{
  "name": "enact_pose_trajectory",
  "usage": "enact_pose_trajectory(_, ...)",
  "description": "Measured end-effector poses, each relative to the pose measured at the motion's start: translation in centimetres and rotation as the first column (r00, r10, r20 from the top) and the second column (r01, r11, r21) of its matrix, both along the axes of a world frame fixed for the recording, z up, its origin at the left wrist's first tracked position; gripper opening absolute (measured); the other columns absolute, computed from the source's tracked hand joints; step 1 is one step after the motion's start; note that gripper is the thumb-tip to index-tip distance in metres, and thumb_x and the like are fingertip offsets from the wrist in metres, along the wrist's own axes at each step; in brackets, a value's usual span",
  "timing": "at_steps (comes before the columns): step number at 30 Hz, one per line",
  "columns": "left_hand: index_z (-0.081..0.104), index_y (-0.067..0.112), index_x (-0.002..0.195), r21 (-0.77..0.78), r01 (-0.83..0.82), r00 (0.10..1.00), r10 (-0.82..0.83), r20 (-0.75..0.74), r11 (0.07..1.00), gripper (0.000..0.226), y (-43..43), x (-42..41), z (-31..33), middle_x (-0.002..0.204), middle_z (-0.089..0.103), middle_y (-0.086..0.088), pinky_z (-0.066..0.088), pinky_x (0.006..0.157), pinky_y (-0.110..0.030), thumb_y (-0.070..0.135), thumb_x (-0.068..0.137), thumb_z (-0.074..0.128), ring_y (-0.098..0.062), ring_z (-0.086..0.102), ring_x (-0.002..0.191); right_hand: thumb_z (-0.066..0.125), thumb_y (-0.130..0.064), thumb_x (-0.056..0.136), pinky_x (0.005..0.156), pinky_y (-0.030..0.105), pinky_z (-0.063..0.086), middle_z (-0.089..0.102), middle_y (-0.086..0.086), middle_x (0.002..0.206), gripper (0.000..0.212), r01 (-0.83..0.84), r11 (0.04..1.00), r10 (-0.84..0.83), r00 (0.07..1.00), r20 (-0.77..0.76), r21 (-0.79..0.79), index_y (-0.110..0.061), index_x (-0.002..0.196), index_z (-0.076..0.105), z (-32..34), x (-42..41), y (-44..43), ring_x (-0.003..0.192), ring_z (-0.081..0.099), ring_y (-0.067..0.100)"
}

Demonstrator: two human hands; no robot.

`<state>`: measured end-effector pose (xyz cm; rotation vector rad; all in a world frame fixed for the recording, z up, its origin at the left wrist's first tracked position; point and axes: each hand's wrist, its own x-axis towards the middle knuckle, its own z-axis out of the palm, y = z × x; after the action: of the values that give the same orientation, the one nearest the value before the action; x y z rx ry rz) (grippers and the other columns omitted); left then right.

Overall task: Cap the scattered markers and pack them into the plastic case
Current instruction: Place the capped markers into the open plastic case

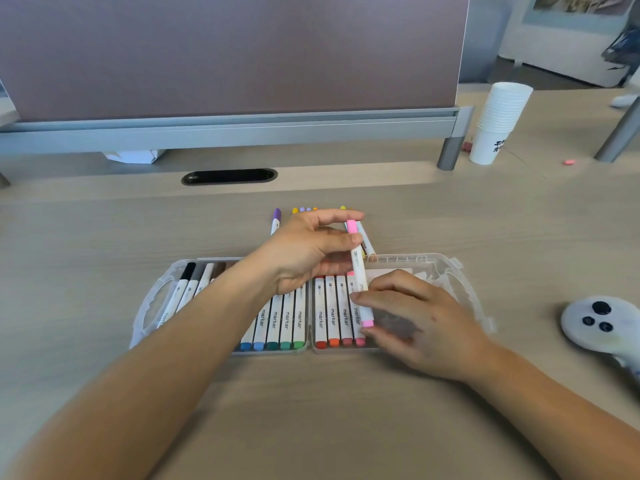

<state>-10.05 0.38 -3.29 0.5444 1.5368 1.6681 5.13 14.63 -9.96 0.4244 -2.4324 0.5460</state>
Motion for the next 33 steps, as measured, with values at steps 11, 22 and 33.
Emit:
enact_pose_trajectory(11, 0.062, 0.004, 0.115, 0.042, -0.051, 0.992, 0.046, 0.115, 0.998, 0.028, 0.6, 0.0, -0.5, 0.093, 0.072, -0.017, 0.061, 0.077, -0.04, -0.008, 0.089, 0.06, -0.027, 0.073, 0.076, 0.063, -0.023, 0.091, 0.081, 0.038, 0.055, 0.053, 0.011, 0.129, 0.029, -0.033, 0.999, 0.033, 0.999, -0.016, -0.019, -0.013, 0.117, 0.07, 0.3, 0.2, -0.2, 0.115, 0.058, 0.02)
enact_pose_trajectory(22, 0.065, 0.009, 0.113, 0.03, -0.086, 0.991, 0.082, 0.103, 0.996, 0.031, 0.7, 0.3, -1.1, 0.089, 0.072, -0.013, 0.061, 0.074, -0.038, -0.005, 0.085, 0.067, -0.025, 0.072, 0.075, 0.062, -0.022, 0.088, 0.095, 0.035, 0.052, 0.054, 0.01, 0.133, 0.031, -0.011, 1.0, 0.011, 1.0, 0.01, 0.006, -0.012, 0.116, 0.07, 0.3, 0.3, -0.3, 0.127, 0.052, 0.021)
enact_pose_trajectory(33, 0.059, 0.002, 0.122, 0.022, -0.077, 0.984, 0.073, 0.165, 0.997, 0.034, 0.8, 0.5, -1.0, 0.104, 0.071, -0.019, 0.062, 0.071, -0.039, -0.012, 0.091, 0.054, -0.027, 0.073, 0.08, 0.064, -0.029, 0.089, 0.097, 0.036, 0.051, 0.053, 0.002, 0.135, 0.031, -0.014, 1.0, 0.014, 1.0, -0.005, 0.008, -0.019, 0.119, 0.065, 0.1, 0.2, -0.1, 0.127, 0.053, 0.019)
